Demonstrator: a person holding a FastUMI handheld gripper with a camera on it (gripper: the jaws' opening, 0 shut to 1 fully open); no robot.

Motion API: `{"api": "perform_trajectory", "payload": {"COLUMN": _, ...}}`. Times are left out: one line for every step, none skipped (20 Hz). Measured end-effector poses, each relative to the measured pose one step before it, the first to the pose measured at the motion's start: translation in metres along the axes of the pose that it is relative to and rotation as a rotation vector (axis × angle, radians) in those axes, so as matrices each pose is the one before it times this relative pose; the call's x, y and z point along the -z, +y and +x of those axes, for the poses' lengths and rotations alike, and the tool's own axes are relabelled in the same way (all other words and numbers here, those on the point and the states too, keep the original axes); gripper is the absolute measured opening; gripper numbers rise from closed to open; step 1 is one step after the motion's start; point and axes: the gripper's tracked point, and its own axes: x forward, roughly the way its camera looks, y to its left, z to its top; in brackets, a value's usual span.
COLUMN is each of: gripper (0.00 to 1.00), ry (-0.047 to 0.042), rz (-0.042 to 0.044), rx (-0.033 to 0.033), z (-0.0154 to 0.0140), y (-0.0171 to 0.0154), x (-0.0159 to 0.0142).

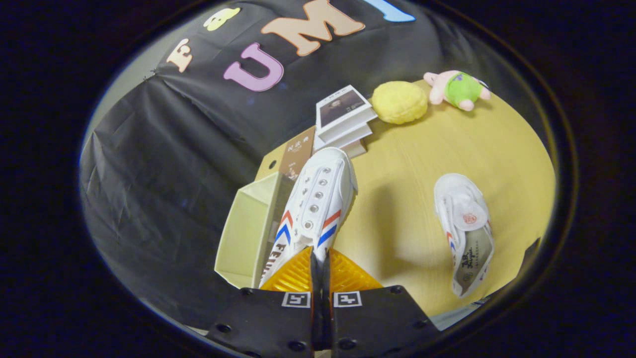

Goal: Open the storage box then place both shoes into the box .Put the left shoe in first, then the right shoe, with the right side of both shoes facing outward in a uniform manner.

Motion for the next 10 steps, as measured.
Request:
{"api": "perform_trajectory", "payload": {"gripper": 0.03, "ry": -0.00785, "rz": -0.00322, "rx": -0.01001, "z": -0.00139, "y": 0.01171, "x": -0.00544}}
{"api": "perform_trajectory", "payload": {"gripper": 0.03, "ry": -0.00479, "rz": -0.01059, "rx": -0.0122, "z": -0.00049, "y": 0.01162, "x": -0.00379}}
{"api": "perform_trajectory", "payload": {"gripper": 0.03, "ry": -0.01227, "rz": -0.01165, "rx": -0.00956, "z": -0.00053, "y": 0.01116, "x": -0.00421}}
{"api": "perform_trajectory", "payload": {"gripper": 0.03, "ry": -0.00099, "rz": -0.00989, "rx": -0.00886, "z": -0.00037, "y": 0.0113, "x": -0.00159}}
{"api": "perform_trajectory", "payload": {"gripper": 0.03, "ry": 0.0007, "rz": -0.00249, "rx": -0.01232, "z": 0.00168, "y": 0.01154, "x": -0.00109}}
{"api": "perform_trajectory", "payload": {"gripper": 0.03, "ry": 0.00035, "rz": -0.00212, "rx": -0.01453, "z": 0.00376, "y": 0.01232, "x": -0.00013}}
{"api": "perform_trajectory", "payload": {"gripper": 0.03, "ry": 0.00423, "rz": -0.00523, "rx": -0.01371, "z": 0.00404, "y": 0.01169, "x": 0.00127}}
{"api": "perform_trajectory", "payload": {"gripper": 0.03, "ry": 0.00141, "rz": -0.00893, "rx": -0.01106, "z": 0.00351, "y": 0.00959, "x": 0.00171}}
{"api": "perform_trajectory", "payload": {"gripper": 0.03, "ry": 0.00623, "rz": -0.0127, "rx": -0.00811, "z": 0.00556, "y": 0.00999, "x": 0.00221}}
{"api": "perform_trajectory", "payload": {"gripper": 0.03, "ry": 0.00643, "rz": -0.01071, "rx": -0.00673, "z": 0.00674, "y": 0.00847, "x": 0.0046}}
